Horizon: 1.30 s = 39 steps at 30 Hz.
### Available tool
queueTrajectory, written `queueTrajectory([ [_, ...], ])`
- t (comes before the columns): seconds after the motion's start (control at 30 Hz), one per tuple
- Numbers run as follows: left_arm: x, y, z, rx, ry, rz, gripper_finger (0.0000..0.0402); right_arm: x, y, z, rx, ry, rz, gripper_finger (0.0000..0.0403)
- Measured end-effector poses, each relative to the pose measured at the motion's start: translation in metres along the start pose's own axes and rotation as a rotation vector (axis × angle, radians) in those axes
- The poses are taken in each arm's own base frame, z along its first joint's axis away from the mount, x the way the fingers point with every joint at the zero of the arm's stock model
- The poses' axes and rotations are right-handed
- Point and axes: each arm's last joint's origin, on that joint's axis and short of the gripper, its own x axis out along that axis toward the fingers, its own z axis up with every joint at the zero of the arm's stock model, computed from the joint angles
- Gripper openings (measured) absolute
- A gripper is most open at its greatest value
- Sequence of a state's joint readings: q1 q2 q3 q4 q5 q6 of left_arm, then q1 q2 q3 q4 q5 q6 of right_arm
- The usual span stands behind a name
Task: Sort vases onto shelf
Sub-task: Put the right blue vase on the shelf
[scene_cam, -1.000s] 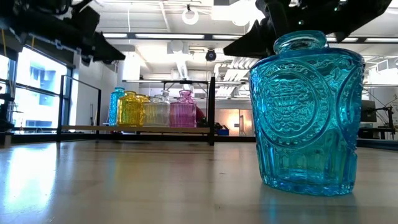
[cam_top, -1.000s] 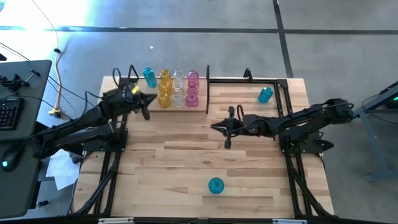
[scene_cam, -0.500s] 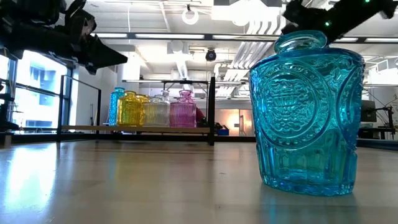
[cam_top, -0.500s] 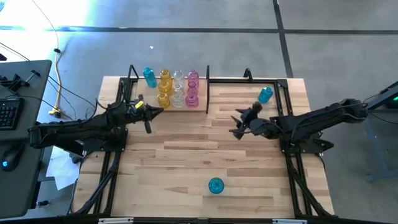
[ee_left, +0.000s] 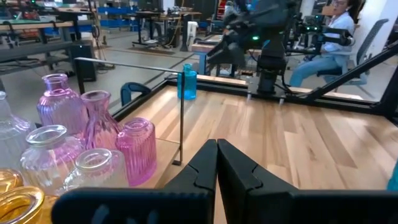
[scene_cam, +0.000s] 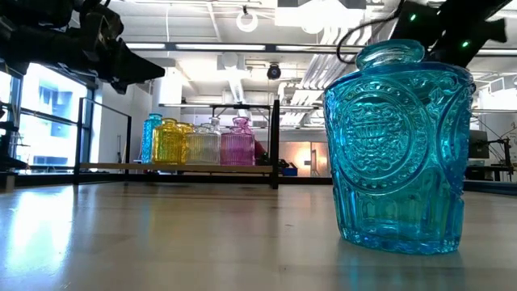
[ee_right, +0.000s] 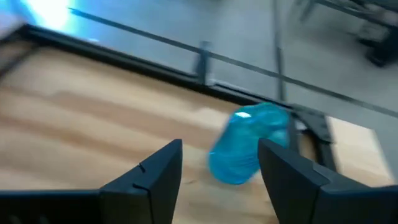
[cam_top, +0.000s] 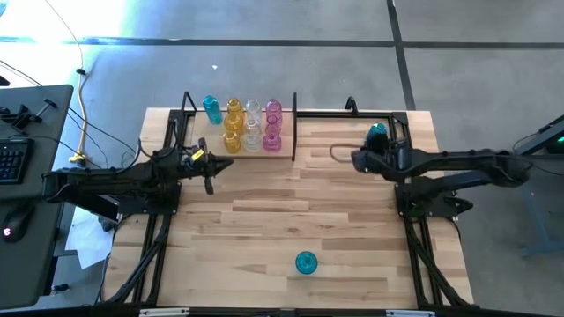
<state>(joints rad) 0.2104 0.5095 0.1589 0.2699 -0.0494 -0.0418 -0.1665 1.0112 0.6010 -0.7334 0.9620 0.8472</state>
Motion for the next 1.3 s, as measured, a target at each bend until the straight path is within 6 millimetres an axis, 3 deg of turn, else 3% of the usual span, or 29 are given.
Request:
queueTrajectory([
  [0.2, 0.000, -0.004, 0.000, 0.002, -0.005, -0.026, 0.0003, 0.027, -0.018, 0.010, 0.093, 0.065, -0.153, 0.0238],
  [0.37, 0.000, -0.006, 0.000, 0.004, -0.005, -0.042, 0.0003, 0.042, -0.029, 0.017, 0.197, 0.115, -0.180, 0.0283],
  [0.5, 0.000, -0.006, 0.000, 0.004, -0.004, -0.039, 0.0003, 0.050, -0.034, 0.023, 0.212, 0.107, -0.199, 0.0292],
  [1.0, 0.000, -0.006, 0.002, 0.003, -0.020, -0.037, 0.0003, 0.086, -0.030, -0.011, 0.263, 0.077, -0.195, 0.0275],
  [1.3, 0.000, -0.006, 0.003, 0.002, -0.028, -0.037, 0.0003, 0.093, -0.033, -0.012, 0.229, 0.074, -0.252, 0.0186],
])
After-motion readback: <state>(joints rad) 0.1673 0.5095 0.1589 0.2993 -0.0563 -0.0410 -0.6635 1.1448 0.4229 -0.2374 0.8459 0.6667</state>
